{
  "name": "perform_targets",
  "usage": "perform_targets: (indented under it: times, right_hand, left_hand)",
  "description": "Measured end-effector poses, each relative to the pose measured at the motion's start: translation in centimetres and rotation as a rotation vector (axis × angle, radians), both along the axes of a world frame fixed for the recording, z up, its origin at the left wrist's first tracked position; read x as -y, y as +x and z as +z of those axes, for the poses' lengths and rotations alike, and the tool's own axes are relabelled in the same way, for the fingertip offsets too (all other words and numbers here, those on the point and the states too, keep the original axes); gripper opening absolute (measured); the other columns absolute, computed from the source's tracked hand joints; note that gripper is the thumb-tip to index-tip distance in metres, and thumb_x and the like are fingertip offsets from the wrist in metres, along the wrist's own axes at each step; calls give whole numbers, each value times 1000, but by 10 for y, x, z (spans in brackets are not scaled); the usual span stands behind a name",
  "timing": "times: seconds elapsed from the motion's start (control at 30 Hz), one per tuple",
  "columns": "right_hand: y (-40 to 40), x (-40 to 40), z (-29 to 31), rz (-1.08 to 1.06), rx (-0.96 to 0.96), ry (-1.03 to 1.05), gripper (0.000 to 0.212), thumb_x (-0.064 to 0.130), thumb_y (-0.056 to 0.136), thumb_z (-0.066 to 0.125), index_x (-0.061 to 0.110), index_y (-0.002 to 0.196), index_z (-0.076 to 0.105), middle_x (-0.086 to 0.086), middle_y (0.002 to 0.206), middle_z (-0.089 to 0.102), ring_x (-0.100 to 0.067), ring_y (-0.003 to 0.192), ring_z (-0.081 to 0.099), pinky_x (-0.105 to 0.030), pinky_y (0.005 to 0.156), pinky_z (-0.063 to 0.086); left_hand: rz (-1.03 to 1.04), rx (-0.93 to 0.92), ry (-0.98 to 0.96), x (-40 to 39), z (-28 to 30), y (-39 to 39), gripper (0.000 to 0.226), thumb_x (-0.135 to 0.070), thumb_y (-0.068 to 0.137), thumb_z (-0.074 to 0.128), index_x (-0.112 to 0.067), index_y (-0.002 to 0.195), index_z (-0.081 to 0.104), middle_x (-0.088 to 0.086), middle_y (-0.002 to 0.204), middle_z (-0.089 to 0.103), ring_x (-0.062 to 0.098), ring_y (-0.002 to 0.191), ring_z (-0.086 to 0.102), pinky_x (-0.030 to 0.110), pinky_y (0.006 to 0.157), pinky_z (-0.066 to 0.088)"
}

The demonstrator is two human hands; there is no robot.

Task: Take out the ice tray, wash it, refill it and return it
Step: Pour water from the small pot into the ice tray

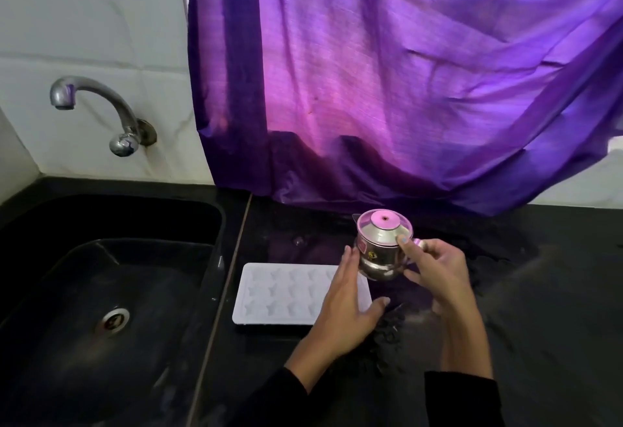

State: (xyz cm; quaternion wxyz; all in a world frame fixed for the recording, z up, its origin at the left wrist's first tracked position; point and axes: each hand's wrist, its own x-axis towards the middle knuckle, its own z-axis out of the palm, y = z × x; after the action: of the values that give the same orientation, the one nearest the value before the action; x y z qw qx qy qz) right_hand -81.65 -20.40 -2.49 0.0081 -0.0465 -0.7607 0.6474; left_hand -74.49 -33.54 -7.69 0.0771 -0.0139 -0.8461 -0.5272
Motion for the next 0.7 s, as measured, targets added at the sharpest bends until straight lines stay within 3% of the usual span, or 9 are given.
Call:
perform_targets:
  times: [0.17,0.43,0.63,0.7]
  right_hand:
    - [12,-15,-15,-59,31,88,29,35,76,78,12,71,62,-14,76,72,-34,80,71,-53,82,57]
    - [14,-20,-28,-56,69,181,33,38,74,78,13,62,60,2,53,62,-21,62,60,-56,76,55]
    - [4,-22,-30,-42,76,259,52,67,48,68,18,65,65,-1,55,66,-26,63,64,-57,76,56]
    - [1,-23,-31,-40,69,283,55,68,48,67,16,66,65,-1,55,66,-27,63,64,-56,76,56]
  left_hand:
    - [-75,58,-5,-19,-17,10,84,-40,94,53,-24,152,-6,-9,160,-8,1,145,-9,16,113,1]
    - [-70,113,89,-27,-31,12,59,-32,103,32,-17,153,4,-3,161,2,4,146,-4,22,119,2]
    - [-57,173,164,-31,-35,7,57,-35,103,28,-18,153,6,-4,161,3,3,146,-2,28,121,4]
    - [-53,176,177,-32,-37,5,57,-36,103,28,-19,153,7,-4,161,5,4,146,-1,29,121,4]
